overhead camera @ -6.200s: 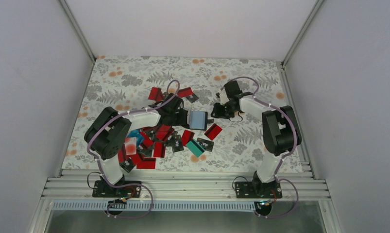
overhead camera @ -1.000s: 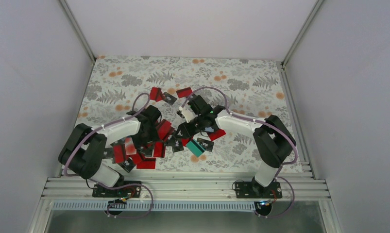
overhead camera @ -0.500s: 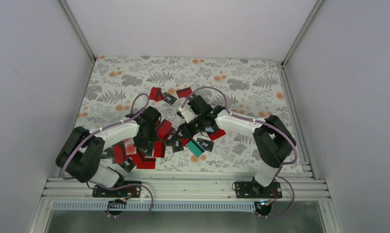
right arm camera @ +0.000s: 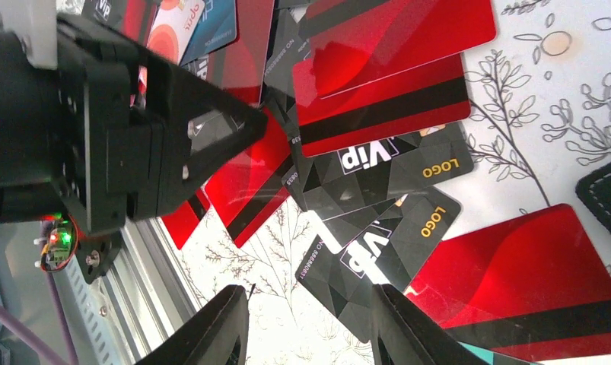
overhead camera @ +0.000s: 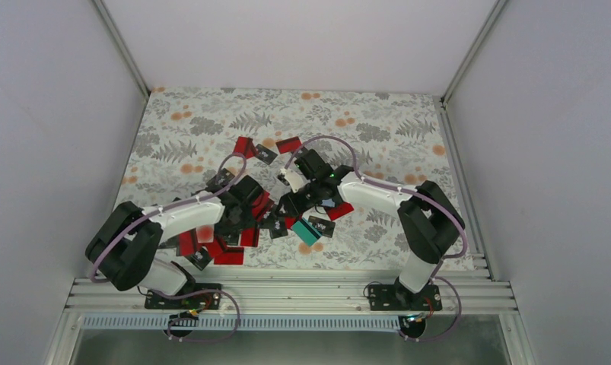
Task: Put the credit cards into the card holder
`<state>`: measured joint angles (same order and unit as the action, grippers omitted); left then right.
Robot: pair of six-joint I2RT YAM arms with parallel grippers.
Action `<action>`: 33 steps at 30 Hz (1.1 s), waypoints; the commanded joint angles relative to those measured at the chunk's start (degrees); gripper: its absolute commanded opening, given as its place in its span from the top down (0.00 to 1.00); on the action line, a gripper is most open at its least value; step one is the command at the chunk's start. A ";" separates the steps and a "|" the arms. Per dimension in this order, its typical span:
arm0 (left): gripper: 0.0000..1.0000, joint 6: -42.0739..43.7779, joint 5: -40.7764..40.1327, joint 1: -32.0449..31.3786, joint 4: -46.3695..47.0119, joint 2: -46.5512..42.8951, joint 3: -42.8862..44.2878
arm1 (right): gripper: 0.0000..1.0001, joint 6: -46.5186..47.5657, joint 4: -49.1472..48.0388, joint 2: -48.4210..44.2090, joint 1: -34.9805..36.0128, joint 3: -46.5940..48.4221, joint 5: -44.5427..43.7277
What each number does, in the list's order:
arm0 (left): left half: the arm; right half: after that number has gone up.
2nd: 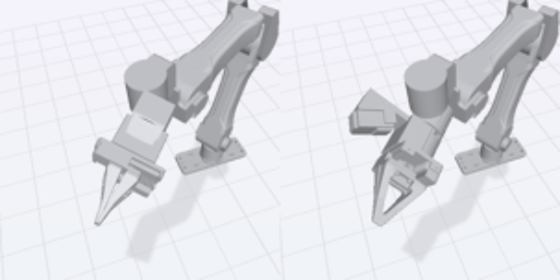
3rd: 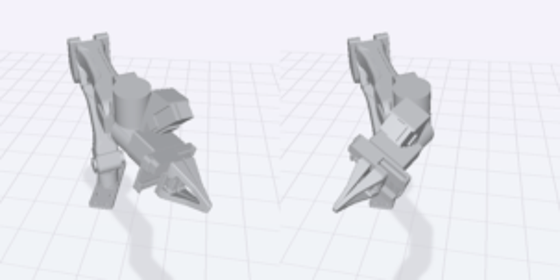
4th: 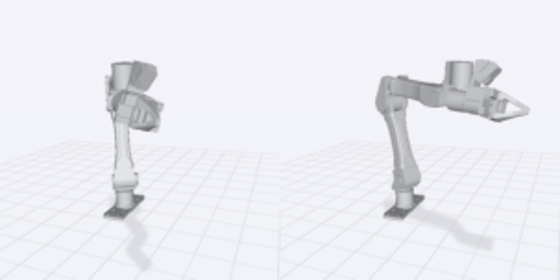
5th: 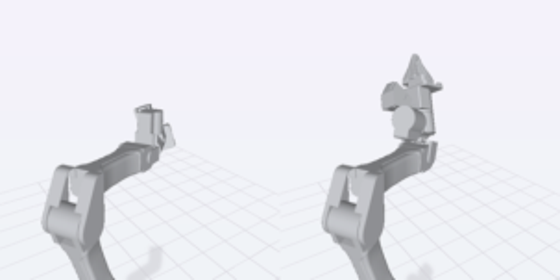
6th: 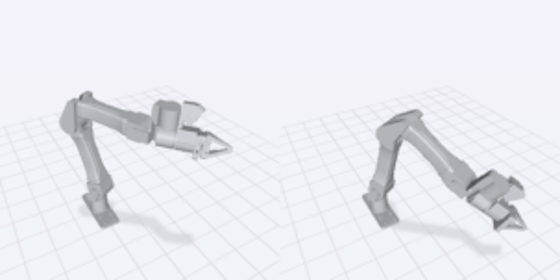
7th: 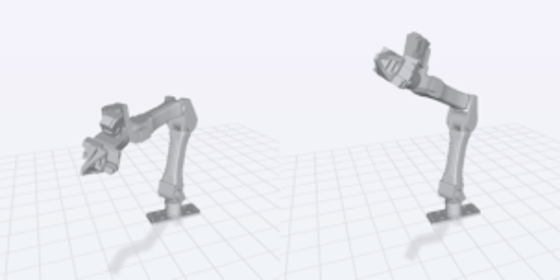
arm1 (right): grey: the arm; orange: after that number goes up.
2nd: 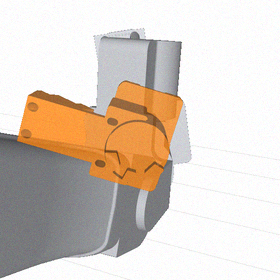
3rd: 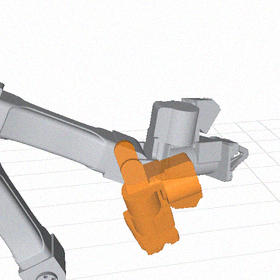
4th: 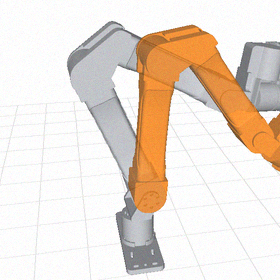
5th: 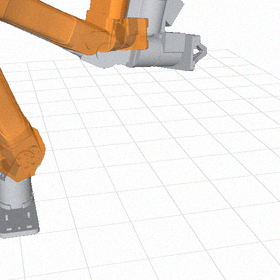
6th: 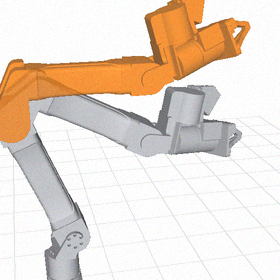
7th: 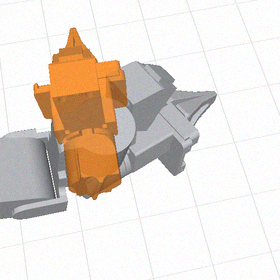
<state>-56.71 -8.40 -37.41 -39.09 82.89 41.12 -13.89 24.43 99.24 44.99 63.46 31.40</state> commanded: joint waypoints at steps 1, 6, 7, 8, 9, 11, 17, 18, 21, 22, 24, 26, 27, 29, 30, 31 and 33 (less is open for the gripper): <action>0.50 -2.55 3.26 -2.35 -2.42 0.19 -1.28 | 0.58 -2.28 -0.65 -3.50 0.19 0.62 -2.36; 0.45 -4.29 0.29 -2.49 -4.75 -2.50 -1.75 | 0.57 -3.32 -1.04 -5.77 -0.17 0.02 -3.16; 0.43 -4.65 -0.10 -2.47 -4.83 -3.45 -1.64 | 0.57 -3.38 -1.00 -5.81 -0.17 0.00 -3.14; 0.39 -5.03 -0.43 -2.39 -5.08 -4.02 -1.41 | 0.57 -3.38 -0.92 -5.81 -0.17 0.00 -3.10; 0.34 -5.22 -0.58 -2.04 -5.38 -4.47 -1.10 | 0.57 -3.46 -0.88 -5.81 -0.17 0.00 -3.15; 0.28 -4.42 -0.15 -0.58 -5.29 -4.66 -0.73 | 0.57 -3.55 -0.91 -5.58 -0.17 -0.02 -2.92; 0.23 0.48 3.16 4.63 -2.28 -4.08 -1.09 | 0.57 -3.50 -0.96 -5.21 -0.19 -0.29 -2.78; 0.23 1.33 3.86 5.43 -1.67 -3.55 -1.17 | 0.57 -3.43 -1.08 -5.21 -0.17 -0.35 -2.82; 0.23 4.25 5.50 6.75 0.82 -2.07 -1.13 | 0.57 -3.56 -1.11 -4.91 -0.17 -0.49 -2.56; 0.23 5.12 5.90 6.89 1.57 -1.61 -1.13 | 0.57 -3.50 -1.13 -4.79 -0.19 -0.53 -2.48; 0.23 6.45 6.49 7.51 2.21 -0.59 -1.06 | 0.57 -3.38 -1.14 -4.60 -0.17 -0.60 -2.44; 0.23 7.30 6.52 8.39 2.33 0.34 -1.21 | 0.57 -3.31 -1.13 -4.61 -0.20 -0.62 -2.52; 0.23 7.50 6.37 8.81 2.46 0.63 -1.24 | 0.57 -3.21 -1.07 -4.56 -0.17 -0.64 -2.56; 0.23 8.05 6.39 9.57 2.88 0.61 -1.54 | 0.57 -3.21 -1.06 -4.42 -0.17 -0.62 -2.53; 0.24 8.33 6.43 9.91 2.88 0.86 -1.65 | 0.57 -3.21 -0.97 -4.49 -0.17 -0.62 -2.51; 0.24 8.78 6.51 10.39 2.77 1.13 -1.71 | 0.57 -3.17 -0.96 -4.43 -0.17 -0.62 -2.48; 0.26 9.33 6.81 11.21 2.24 1.85 -2.21 | 0.57 -3.10 -0.87 -4.44 -0.17 -0.62 -2.52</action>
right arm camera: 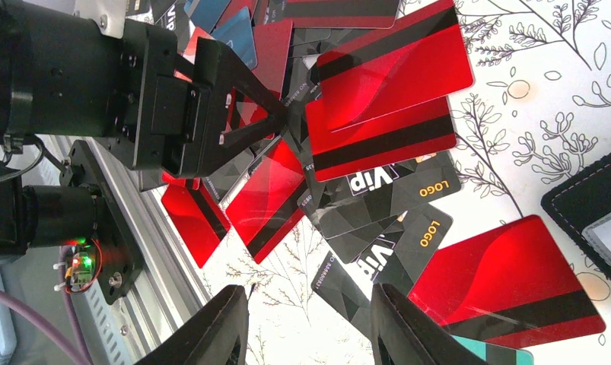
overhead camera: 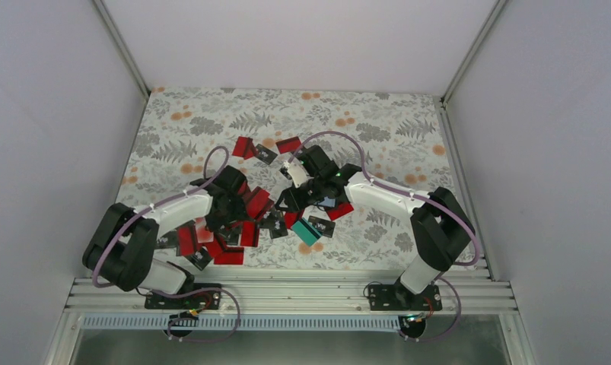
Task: Put the credit cards into the card holder
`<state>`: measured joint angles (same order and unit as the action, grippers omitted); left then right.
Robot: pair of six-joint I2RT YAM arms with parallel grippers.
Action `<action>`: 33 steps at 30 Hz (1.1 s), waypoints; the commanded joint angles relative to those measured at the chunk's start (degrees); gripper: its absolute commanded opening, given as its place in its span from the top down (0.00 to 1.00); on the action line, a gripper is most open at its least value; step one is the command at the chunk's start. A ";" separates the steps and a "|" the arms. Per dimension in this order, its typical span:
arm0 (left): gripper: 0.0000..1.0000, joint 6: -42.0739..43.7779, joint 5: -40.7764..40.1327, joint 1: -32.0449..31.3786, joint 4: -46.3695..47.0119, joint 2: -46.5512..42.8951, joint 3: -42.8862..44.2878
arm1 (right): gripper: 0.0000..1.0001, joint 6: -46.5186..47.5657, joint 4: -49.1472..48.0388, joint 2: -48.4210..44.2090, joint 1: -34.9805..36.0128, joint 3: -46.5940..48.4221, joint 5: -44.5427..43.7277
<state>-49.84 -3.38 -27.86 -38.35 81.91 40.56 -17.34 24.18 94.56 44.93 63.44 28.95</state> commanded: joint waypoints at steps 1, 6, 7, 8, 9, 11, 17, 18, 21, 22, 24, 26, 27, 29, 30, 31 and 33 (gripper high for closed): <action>0.26 2.74 1.94 1.88 1.27 3.22 -1.74 | 0.57 0.42 -0.56 0.24 -0.10 -0.62 -0.05; 0.28 4.82 3.20 1.93 0.53 6.02 -1.84 | 0.57 0.38 -0.78 0.27 -0.10 -0.72 -0.13; 0.28 5.09 3.35 1.89 0.60 6.70 -1.92 | 0.57 0.38 -0.88 0.35 -0.10 -0.61 0.03; 0.28 5.44 3.49 1.92 0.75 7.37 -2.03 | 0.57 0.36 -0.96 0.31 -0.10 -0.56 0.19; 0.28 5.73 3.71 1.94 0.85 8.20 -2.13 | 0.57 0.36 -1.06 0.28 -0.10 -0.54 0.31; 0.29 6.04 4.06 1.93 1.24 9.55 -2.42 | 0.57 0.38 -1.08 0.29 -0.10 -0.52 0.35; 0.33 6.90 4.79 1.73 3.12 12.41 -3.49 | 0.57 1.11 -0.81 0.27 -0.10 -0.51 0.24; 0.35 6.97 4.96 1.75 3.49 12.89 -3.70 | 0.57 1.12 -0.75 0.29 -0.10 -0.51 0.35; 0.40 6.95 5.58 1.71 5.46 13.88 -4.84 | 0.57 1.39 -0.66 0.34 -0.11 -0.47 0.40; 0.42 6.89 5.84 1.78 6.07 14.12 -5.27 | 0.57 1.36 -0.63 0.32 -0.10 -0.43 0.41; 0.45 6.70 6.17 1.70 6.87 14.23 -6.00 | 0.57 1.45 -0.59 0.28 -0.12 -0.44 0.47; 0.47 6.47 6.25 1.71 7.18 14.04 -6.50 | 0.57 1.45 -0.62 0.34 -0.11 -0.47 0.56; 0.48 6.42 6.27 1.63 7.22 13.83 -6.68 | 0.57 1.46 -0.63 0.29 -0.18 -0.35 0.62; 0.51 6.20 6.51 1.42 7.23 12.99 -6.95 | 0.57 1.50 -0.54 0.29 -0.12 -0.18 0.90; 0.51 6.10 6.68 1.20 7.23 12.48 -7.10 | 0.57 1.48 -0.54 0.28 -0.15 -0.12 1.02; 0.52 5.96 6.85 0.91 7.19 11.99 -7.15 | 0.57 1.41 -0.50 0.35 -0.17 -0.01 1.14; 0.53 5.49 7.10 0.19 6.91 11.02 -7.24 | 0.57 1.35 -0.54 0.28 -0.14 0.22 1.40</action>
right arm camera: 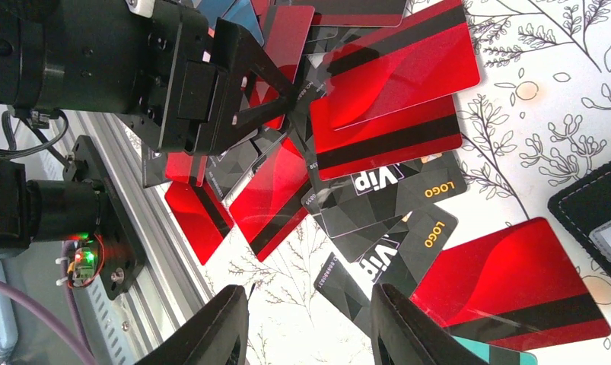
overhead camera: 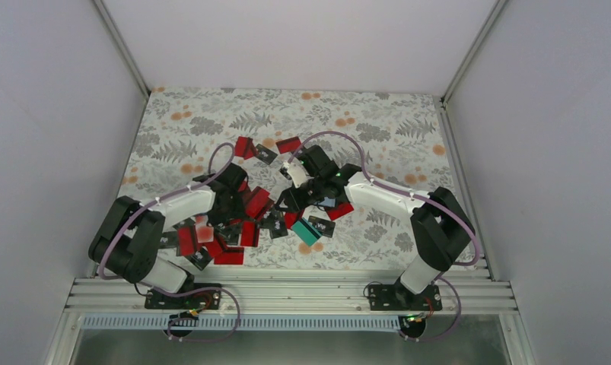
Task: Put the credit cards into the card holder
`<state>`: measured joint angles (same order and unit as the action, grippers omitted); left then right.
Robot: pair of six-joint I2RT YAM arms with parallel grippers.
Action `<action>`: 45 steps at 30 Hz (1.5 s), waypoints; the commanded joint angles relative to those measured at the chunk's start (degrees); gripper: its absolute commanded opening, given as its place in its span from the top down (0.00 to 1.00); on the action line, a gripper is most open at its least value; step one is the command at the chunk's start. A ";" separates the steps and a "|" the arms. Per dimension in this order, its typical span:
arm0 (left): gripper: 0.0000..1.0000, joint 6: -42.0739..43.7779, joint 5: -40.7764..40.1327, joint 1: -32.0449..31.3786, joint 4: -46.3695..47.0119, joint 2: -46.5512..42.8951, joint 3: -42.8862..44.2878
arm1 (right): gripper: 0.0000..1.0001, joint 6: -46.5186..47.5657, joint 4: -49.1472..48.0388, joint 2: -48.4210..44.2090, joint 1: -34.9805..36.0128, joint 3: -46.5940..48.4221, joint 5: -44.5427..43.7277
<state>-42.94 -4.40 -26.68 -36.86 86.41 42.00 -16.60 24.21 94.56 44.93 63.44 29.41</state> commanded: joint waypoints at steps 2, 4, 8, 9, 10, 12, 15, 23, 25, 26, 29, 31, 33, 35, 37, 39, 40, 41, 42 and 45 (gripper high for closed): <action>0.53 -1.87 8.64 -1.97 4.94 5.71 -8.61 | 0.57 0.43 -0.48 0.27 -0.19 0.36 1.44; 0.53 -2.50 8.86 -3.27 4.30 4.80 -8.38 | 0.57 0.37 -0.48 0.27 -0.18 0.36 1.74; 0.53 -3.80 8.89 -5.25 2.94 3.03 -8.05 | 0.57 0.08 -0.39 0.30 -0.10 0.20 2.05; 0.53 -4.18 9.08 -5.75 2.72 2.63 -8.02 | 0.57 -0.03 -0.47 0.16 -0.12 0.07 2.12; 0.53 -4.47 9.19 -6.29 2.61 2.40 -8.14 | 0.57 -0.08 -0.54 0.11 -0.11 0.00 2.21; 0.53 -5.13 9.61 -7.36 2.57 2.15 -8.35 | 0.57 -0.28 -0.64 0.02 -0.10 -0.14 2.47; 0.53 -6.27 10.04 -9.25 2.45 1.78 -8.84 | 0.57 -0.60 -0.82 -0.29 -0.10 -0.46 2.75; 0.53 -9.18 11.19 -12.48 0.44 -2.59 -9.95 | 0.57 -1.14 -1.20 -0.92 -0.11 -0.95 3.18; 0.53 -9.56 11.32 -12.92 -0.40 -3.99 -10.08 | 0.57 -1.32 -1.34 -1.06 -0.15 -1.02 3.44; 0.53 -9.76 11.33 -13.09 -0.81 -4.79 -10.14 | 0.57 -1.46 -1.50 -1.12 -0.11 -1.03 3.60; 0.53 -10.18 11.28 -13.34 -1.97 -6.74 -10.15 | 0.57 -1.95 -1.99 -1.14 -0.10 -1.10 4.07; 0.53 -10.37 11.26 -13.37 -2.62 -7.84 -10.14 | 0.57 -2.30 -2.31 -1.14 -0.11 -1.20 4.30; 0.53 -10.54 11.11 -13.44 -3.10 -8.70 -9.99 | 0.57 -2.82 -2.71 -1.14 -0.10 -1.30 4.19; 0.53 -10.59 11.15 -13.49 -3.33 -9.71 -9.73 | 0.57 -3.47 -3.12 -1.15 -0.10 -1.46 3.93; 0.53 -10.59 11.02 -13.63 -3.77 -10.74 -9.38 | 0.57 -4.38 -3.67 -1.14 -0.15 -1.71 3.45; 0.53 -10.51 10.47 -13.74 -4.64 -11.61 -8.57 | 0.57 -5.33 -4.33 -1.20 -0.10 -1.89 3.41; 0.53 -10.38 10.24 -13.87 -5.03 -11.92 -8.12 | 0.57 -5.88 -4.79 -1.22 -0.16 -2.03 3.46; 0.53 -10.33 10.17 -13.99 -5.43 -12.20 -7.74 | 0.57 -6.35 -5.18 -1.30 -0.13 -2.19 3.60; 0.53 -10.28 9.94 -14.01 -5.80 -12.49 -7.36 | 0.57 -6.82 -5.55 -1.27 -0.11 -2.18 3.80; 0.53 -10.35 9.62 -14.10 -6.63 -13.00 -7.06 | 0.57 -7.85 -6.47 -1.27 -0.12 -2.34 4.44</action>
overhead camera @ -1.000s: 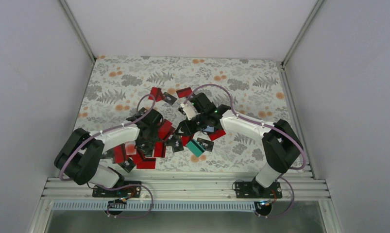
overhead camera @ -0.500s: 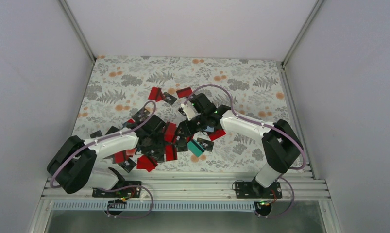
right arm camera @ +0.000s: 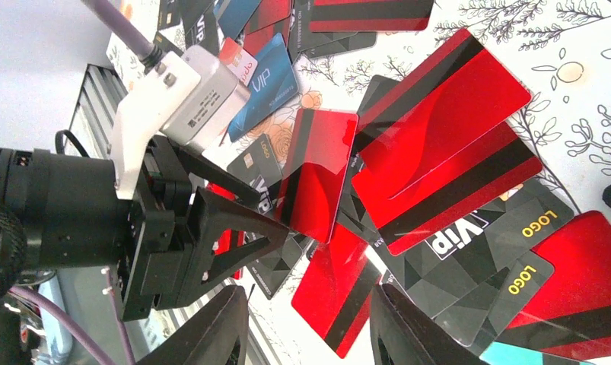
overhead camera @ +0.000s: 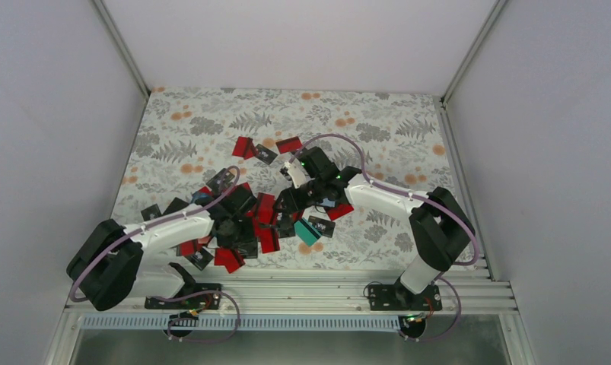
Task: Put the credit cards into the card holder
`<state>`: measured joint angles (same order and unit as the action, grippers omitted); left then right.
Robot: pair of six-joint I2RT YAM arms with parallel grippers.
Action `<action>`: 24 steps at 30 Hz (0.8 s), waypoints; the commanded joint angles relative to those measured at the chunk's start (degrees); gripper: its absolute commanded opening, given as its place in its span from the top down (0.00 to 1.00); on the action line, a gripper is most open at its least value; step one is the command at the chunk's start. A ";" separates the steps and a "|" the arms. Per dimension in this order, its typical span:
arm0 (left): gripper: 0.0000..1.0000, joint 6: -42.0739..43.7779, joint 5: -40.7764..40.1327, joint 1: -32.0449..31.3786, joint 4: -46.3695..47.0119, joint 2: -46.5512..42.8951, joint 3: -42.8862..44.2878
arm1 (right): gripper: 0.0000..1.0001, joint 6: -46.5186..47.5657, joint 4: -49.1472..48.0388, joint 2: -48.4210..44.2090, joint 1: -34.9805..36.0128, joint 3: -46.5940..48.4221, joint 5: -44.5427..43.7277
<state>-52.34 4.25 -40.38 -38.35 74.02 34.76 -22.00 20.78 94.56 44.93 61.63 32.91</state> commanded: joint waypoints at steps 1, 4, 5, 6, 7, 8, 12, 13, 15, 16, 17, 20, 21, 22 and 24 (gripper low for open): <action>0.53 -1.07 0.75 -0.47 -5.61 -0.67 0.26 | 0.57 -2.58 -3.14 -1.31 -0.11 -0.62 1.21; 0.52 -2.31 -0.77 -1.17 -8.62 -1.53 1.31 | 0.57 -2.46 -3.20 -1.40 -0.10 -1.08 1.45; 0.52 -2.97 -1.51 -1.54 -10.04 -1.96 1.83 | 0.57 -2.36 -3.16 -1.32 -0.10 -1.26 1.46; 0.50 -3.84 -2.10 -1.88 -11.59 -2.55 2.33 | 0.57 -2.28 -3.12 -1.36 -0.10 -1.43 1.46; 0.49 -4.81 -2.65 -2.38 -13.00 -3.27 2.81 | 0.57 -2.20 -3.18 -1.24 -0.10 -1.62 1.46; 0.48 -6.41 -2.85 -3.01 -14.28 -3.96 3.11 | 0.57 -2.22 -3.28 -1.15 -0.10 -1.80 1.54; 0.42 -12.17 -2.11 -6.58 -17.63 -8.06 2.87 | 0.57 -2.24 -3.61 -1.05 -0.11 -2.21 1.81; 0.40 -13.38 -2.05 -7.60 -18.75 -8.95 2.83 | 0.57 -2.26 -3.63 -1.11 -0.10 -2.21 1.81; 0.37 -15.27 -1.66 -9.26 -20.91 -10.47 2.39 | 0.57 -2.11 -3.64 -1.05 -0.10 -2.21 1.78; 0.35 -16.00 -1.31 -9.87 -21.45 -10.87 1.94 | 0.57 -2.02 -3.71 -0.95 -0.10 -2.21 1.80; 0.34 -16.72 -1.12 -10.64 -21.85 -11.15 1.54 | 0.57 -2.00 -3.68 -0.83 -0.10 -2.13 1.81; 0.28 -18.85 -1.01 -12.25 -21.53 -11.31 -0.18 | 0.57 -1.75 -3.73 -0.46 -0.11 -2.04 1.94; 0.25 -19.34 -1.00 -12.41 -20.79 -11.18 -0.70 | 0.57 -1.73 -3.79 -0.41 -0.10 -2.06 1.95; 0.24 -19.85 -0.78 -12.62 -19.80 -10.87 -1.43 | 0.57 -1.73 -3.81 -0.40 -0.10 -2.04 2.07; 0.21 -20.66 -0.65 -12.99 -18.10 -9.81 -2.50 | 0.57 -1.58 -3.66 -0.26 -0.10 -1.96 2.29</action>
<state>-68.75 2.68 -52.53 -57.49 63.09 34.48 -23.97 18.61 94.54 44.93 59.94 34.22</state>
